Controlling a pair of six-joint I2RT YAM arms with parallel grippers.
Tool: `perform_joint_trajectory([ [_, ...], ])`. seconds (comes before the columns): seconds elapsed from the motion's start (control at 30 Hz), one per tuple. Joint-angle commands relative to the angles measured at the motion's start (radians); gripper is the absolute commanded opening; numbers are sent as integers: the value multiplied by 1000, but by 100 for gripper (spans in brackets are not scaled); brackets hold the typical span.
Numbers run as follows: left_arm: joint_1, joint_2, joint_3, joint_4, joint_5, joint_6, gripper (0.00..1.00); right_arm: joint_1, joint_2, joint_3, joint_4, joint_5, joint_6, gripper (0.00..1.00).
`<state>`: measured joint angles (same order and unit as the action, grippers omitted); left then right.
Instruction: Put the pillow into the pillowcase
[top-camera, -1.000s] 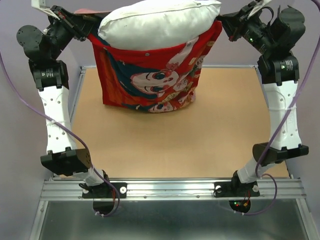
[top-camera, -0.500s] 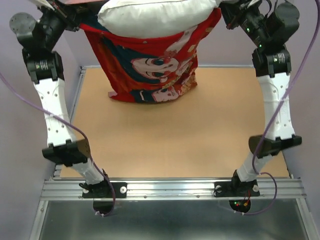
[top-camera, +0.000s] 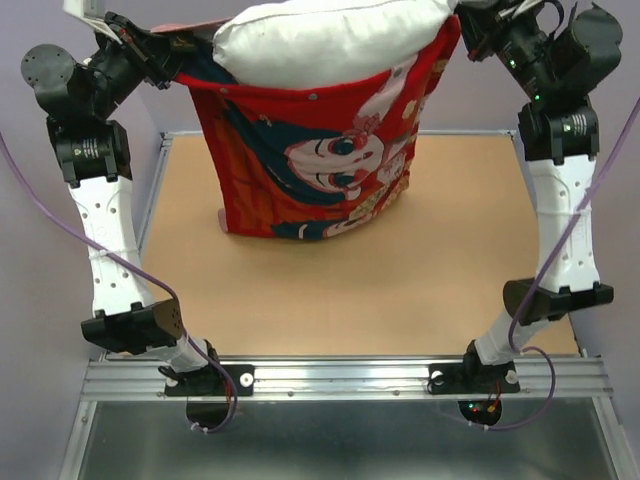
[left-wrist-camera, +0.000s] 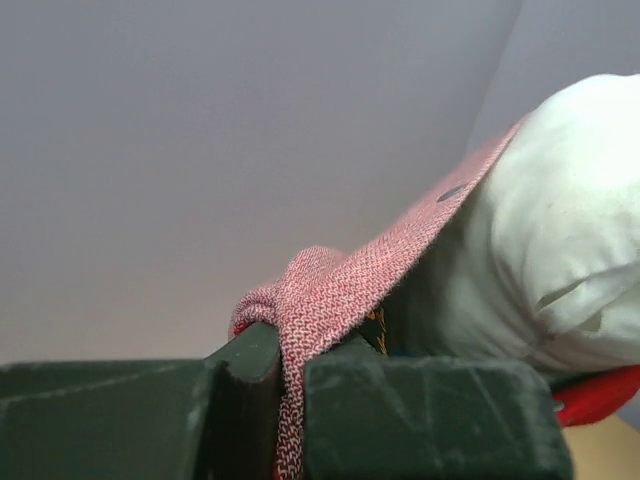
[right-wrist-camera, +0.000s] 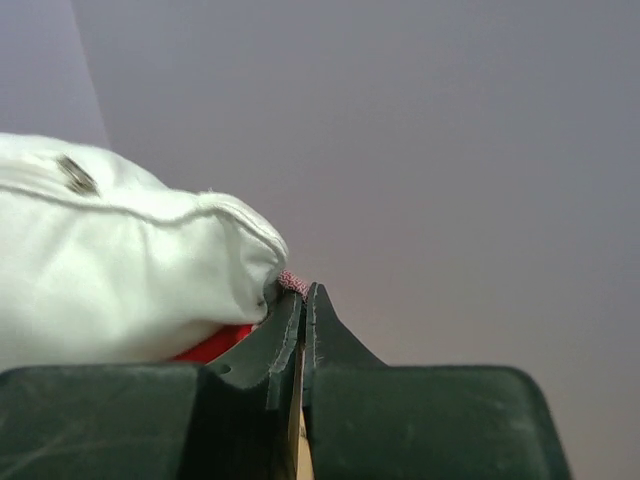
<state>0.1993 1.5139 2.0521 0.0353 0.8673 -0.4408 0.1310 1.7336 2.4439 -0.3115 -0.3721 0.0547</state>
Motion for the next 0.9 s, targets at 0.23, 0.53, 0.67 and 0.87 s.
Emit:
perform_joint_trajectory([
  [0.23, -120, -11, -56, 498, 71, -257, 0, -28, -233, -200, 229, 98, -92, 1],
  [0.53, -150, -87, -123, 288, -194, -78, 0, -30, -303, -415, 302, 44, -77, 1],
  [0.67, -131, 139, 157, -8, 71, -113, 0, -28, -249, -345, 229, 186, -58, 0],
  [0.87, 202, 112, 451, 564, -135, -577, 0, -28, -124, 198, 391, 258, -191, 1],
])
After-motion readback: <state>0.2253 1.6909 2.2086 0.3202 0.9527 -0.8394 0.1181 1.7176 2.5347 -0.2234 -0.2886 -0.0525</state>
